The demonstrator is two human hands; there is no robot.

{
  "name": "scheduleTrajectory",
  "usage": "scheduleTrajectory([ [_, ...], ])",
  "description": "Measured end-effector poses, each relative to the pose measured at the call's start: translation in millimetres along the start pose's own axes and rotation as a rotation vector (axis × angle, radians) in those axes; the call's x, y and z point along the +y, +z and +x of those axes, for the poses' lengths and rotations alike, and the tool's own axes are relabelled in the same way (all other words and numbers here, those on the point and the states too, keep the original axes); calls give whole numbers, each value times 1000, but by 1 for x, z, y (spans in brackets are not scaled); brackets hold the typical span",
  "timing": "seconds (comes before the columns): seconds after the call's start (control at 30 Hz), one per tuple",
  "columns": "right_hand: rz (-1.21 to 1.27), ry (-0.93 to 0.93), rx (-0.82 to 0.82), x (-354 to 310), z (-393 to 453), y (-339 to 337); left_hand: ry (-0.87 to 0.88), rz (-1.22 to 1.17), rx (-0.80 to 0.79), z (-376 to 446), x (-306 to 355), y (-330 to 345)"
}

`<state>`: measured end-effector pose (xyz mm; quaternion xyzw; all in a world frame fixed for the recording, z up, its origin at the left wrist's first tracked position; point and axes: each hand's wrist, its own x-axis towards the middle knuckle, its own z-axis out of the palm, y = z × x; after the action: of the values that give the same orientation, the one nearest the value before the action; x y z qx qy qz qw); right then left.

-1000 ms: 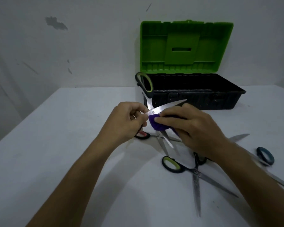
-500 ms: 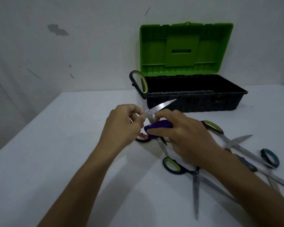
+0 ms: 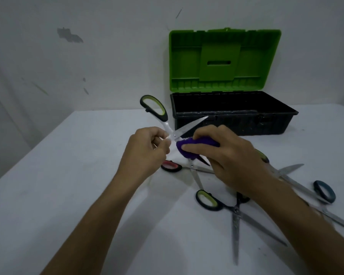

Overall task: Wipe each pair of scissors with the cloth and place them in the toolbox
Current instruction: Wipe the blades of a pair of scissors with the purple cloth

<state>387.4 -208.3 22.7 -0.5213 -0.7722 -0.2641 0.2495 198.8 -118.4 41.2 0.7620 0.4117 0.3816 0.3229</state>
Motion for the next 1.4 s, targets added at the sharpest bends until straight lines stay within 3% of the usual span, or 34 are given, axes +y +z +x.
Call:
scheduleTrajectory([
  [0.17, 88, 45, -108, 21, -8, -3, 24, -49, 107, 4, 0, -6],
  [0.4, -24, 55, 102, 33, -14, -10, 81, 42, 183, 2, -3, -3],
  [0.57, -47, 67, 247, 20, -6, -16, 98, 117, 129, -1, -7, 1],
  [0.8, -31, 70, 110, 11, 2, -4, 176, 55, -104, -7, 3, 9],
  [1.0, -51, 375, 245, 37, -5, -12, 137, 19, -79, -5, 0, 4],
  [1.1, -28, 262, 219, 30, -6, -13, 126, 51, -67, -6, 0, 7],
  [1.23, 11, 44, 41, 6, 2, -5, 118, 69, -103, -7, 1, 10],
  [1.4, -32, 186, 150, 20, 0, -10, 43, -64, -136, -5, 1, 9],
])
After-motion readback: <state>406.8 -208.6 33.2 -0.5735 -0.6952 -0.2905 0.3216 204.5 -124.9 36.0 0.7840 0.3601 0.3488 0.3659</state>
